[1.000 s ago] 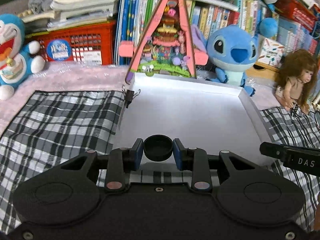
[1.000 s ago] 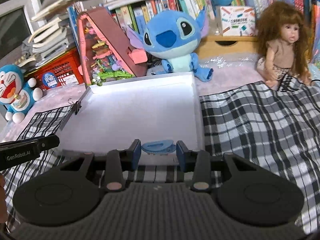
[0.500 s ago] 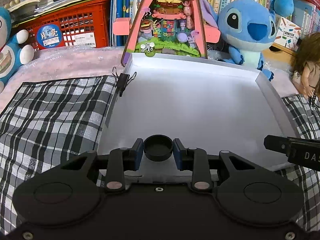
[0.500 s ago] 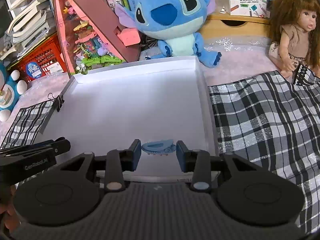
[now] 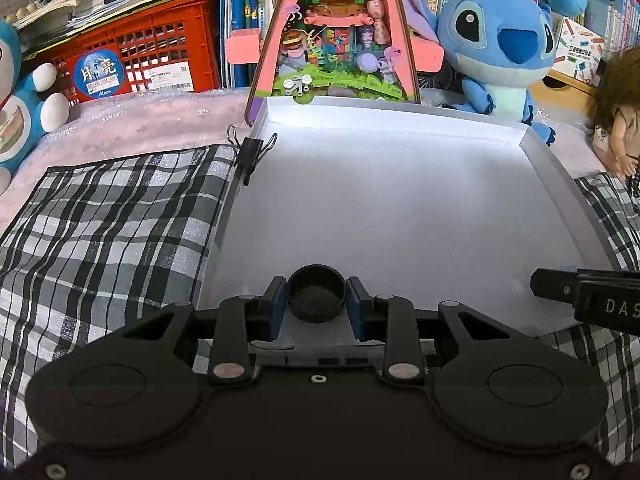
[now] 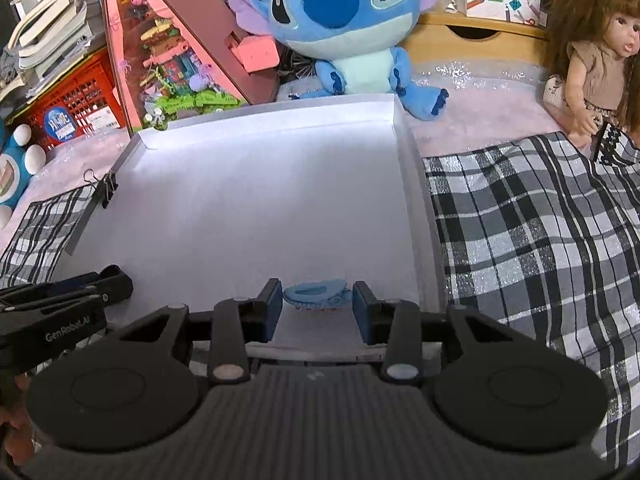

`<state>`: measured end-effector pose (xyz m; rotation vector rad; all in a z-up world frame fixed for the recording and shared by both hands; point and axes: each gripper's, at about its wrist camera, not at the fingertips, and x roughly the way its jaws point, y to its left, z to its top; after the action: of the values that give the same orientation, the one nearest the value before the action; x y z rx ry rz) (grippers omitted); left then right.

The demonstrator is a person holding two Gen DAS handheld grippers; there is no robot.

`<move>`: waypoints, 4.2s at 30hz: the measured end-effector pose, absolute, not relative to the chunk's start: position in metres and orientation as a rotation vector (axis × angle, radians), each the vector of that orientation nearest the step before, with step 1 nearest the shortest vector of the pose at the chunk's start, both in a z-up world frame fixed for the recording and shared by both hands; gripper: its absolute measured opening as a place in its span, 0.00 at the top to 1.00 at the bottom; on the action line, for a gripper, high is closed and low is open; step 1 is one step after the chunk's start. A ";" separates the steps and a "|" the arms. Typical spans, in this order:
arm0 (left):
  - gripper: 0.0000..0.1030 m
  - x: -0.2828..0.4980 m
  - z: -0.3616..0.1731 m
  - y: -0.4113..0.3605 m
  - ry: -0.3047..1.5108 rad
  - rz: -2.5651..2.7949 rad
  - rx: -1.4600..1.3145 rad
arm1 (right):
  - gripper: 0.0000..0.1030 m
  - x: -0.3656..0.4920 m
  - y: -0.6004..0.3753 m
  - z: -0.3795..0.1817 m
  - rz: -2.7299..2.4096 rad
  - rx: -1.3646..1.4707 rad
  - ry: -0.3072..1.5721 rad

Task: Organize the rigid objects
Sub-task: 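Carry black cap with left tool into the white tray while right tool places the blue clip there, then grasp the red-orange piece with left tool while right tool grasps another black cap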

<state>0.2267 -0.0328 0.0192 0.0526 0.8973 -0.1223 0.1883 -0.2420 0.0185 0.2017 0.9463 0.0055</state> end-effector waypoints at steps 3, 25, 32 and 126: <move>0.70 0.227 0.019 -0.033 0.896 -0.122 0.054 | 0.57 0.188 -0.240 0.018 0.004 0.189 0.945; 0.61 0.226 0.018 -0.033 0.880 -0.113 0.059 | 0.42 0.185 -0.235 0.016 -0.003 0.141 0.928; 0.34 0.219 0.024 -0.033 0.874 -0.107 0.076 | 0.26 0.182 -0.232 0.020 0.010 0.126 0.928; 0.91 -0.013 0.008 -0.007 0.678 -0.294 -0.007 | 0.63 -0.015 -0.227 -0.002 0.111 -0.055 0.589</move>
<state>-0.0126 -0.0066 0.0084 -0.0066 0.6779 -0.2941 -0.0155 -0.2275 -0.0018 -0.0545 0.5887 0.1106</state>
